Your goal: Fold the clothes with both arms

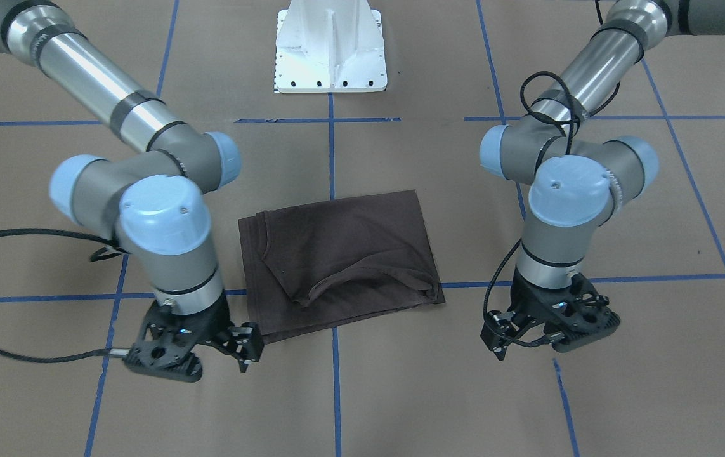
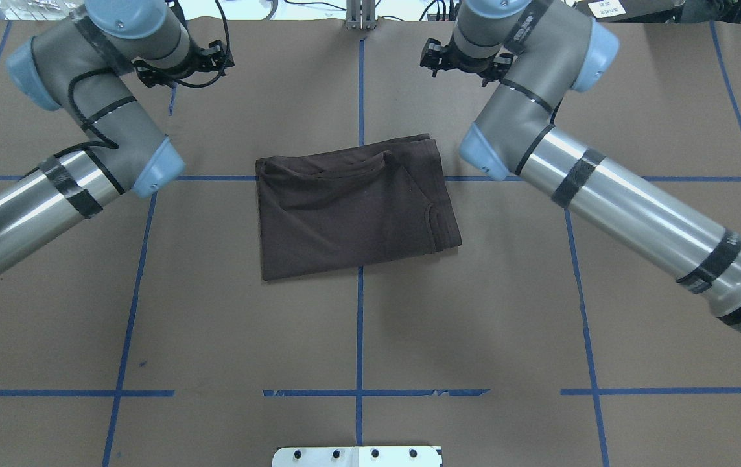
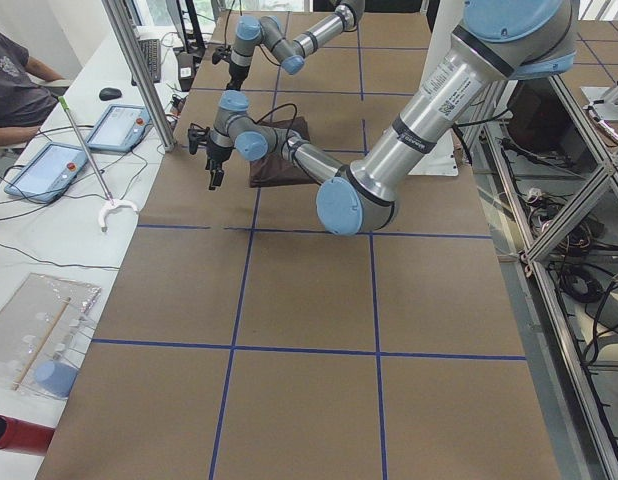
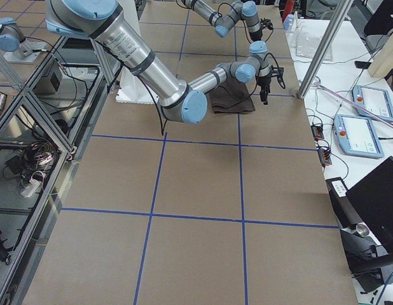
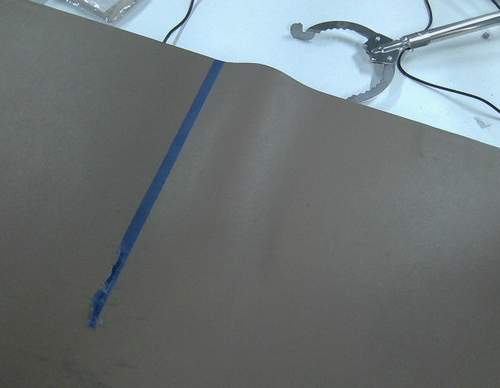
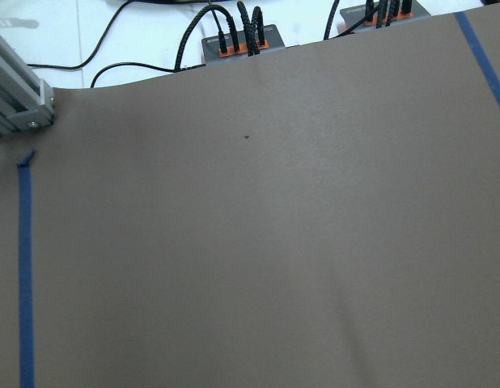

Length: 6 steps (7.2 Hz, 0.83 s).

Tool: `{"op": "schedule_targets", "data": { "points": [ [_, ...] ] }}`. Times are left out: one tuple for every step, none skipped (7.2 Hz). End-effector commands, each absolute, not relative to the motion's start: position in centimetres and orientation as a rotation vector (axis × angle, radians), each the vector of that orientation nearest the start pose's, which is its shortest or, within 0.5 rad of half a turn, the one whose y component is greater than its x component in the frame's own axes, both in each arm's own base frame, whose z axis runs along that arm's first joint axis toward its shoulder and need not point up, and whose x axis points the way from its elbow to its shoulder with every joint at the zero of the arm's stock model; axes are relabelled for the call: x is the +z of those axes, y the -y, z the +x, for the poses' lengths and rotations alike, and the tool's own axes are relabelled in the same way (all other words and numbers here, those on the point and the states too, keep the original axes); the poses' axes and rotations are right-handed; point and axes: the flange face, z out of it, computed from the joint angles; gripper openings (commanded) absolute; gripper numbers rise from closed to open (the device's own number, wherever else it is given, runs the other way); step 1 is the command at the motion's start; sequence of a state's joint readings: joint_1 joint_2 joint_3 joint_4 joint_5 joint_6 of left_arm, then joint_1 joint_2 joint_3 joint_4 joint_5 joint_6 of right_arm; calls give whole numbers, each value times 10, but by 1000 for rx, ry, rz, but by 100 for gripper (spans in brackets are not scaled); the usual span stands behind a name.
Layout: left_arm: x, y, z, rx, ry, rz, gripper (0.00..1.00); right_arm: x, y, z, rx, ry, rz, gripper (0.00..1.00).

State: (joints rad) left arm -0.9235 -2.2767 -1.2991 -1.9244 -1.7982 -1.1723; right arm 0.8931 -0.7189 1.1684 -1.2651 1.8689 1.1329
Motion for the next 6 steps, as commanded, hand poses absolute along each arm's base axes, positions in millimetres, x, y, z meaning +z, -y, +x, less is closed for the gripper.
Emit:
{"op": "schedule_targets", "data": {
  "points": [
    [345,667,266,-208,-760,370,100,364,694,-283,122,803,226,100],
    [363,659,210,-118,-739,379,100,418,688,-215,27,808,220,100],
    [383,643,156,-53,-720,370,100,470,670,-150,-23,827,208,100],
    [410,627,111,1,-702,361,100,517,649,-90,-57,829,214,100],
    [450,596,60,88,-684,372,100,556,619,-36,-102,866,224,100],
    [483,574,11,223,-673,405,100,580,595,5,-81,899,205,100]
  ]
}}
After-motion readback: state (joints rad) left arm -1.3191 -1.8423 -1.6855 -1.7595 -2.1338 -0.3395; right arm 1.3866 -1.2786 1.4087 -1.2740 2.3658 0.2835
